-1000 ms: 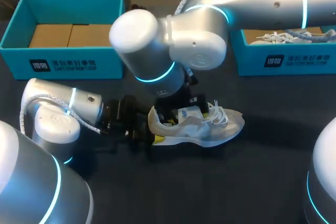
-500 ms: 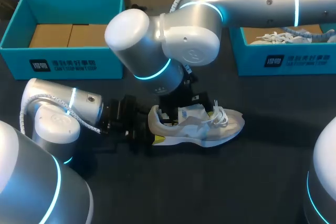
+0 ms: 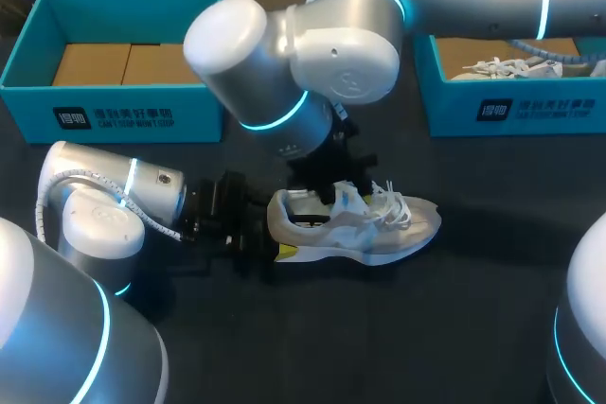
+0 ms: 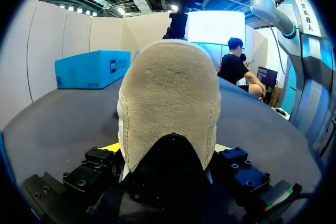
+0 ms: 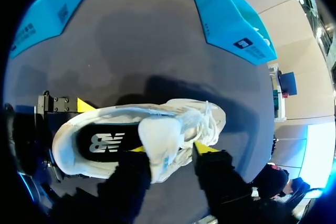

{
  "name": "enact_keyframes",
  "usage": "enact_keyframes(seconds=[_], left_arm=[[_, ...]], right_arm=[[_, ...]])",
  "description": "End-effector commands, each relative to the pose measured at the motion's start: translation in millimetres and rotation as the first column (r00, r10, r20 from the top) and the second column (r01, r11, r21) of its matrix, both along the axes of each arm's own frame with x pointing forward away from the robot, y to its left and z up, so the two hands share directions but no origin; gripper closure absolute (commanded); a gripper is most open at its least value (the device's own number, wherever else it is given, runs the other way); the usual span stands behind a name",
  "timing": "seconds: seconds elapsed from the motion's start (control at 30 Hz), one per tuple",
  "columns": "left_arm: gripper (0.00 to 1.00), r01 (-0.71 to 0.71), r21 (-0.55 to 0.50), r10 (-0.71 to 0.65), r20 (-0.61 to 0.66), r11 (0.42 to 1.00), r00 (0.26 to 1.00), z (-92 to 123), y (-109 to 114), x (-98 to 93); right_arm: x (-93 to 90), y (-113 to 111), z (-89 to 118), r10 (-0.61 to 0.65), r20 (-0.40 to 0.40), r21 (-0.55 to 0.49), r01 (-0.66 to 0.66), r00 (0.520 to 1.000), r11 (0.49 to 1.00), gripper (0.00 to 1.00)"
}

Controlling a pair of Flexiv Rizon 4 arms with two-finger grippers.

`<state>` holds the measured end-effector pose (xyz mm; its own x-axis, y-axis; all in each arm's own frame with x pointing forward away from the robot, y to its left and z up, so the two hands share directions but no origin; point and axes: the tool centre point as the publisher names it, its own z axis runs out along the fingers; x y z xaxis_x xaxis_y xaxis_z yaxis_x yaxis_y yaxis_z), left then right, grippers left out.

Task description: Take the shoe out of the shoebox, open the shoe tongue, remove and reinsert the insole, then place the shoe into the shoebox

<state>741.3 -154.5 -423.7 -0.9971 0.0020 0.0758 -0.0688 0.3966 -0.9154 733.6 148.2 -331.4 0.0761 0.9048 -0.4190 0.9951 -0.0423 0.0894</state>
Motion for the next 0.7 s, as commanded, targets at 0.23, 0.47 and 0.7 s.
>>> enact_keyframes(seconds=[0.23,0.47,0.7], left_arm=[[1.0,0.001,0.002,-0.001,-0.001,1.0,1.0,-0.1,0.0,0.2],[1.0,0.001,0.002,-0.001,-0.001,1.0,1.0,-0.1,0.0,0.2],[1.0,0.001,0.002,-0.001,-0.001,1.0,1.0,-0.1,0.0,0.2]], right_arm=[[-1.5,-11.4,8.7,0.053,0.005,0.063,-0.053,0.999,0.997,1.0],[-1.4,-30.3,13.5,0.111,0.007,0.103,-0.111,0.994,0.988,1.0],[-3.9,-53.6,15.3,0.161,0.012,0.126,-0.161,0.987,0.979,1.0]])
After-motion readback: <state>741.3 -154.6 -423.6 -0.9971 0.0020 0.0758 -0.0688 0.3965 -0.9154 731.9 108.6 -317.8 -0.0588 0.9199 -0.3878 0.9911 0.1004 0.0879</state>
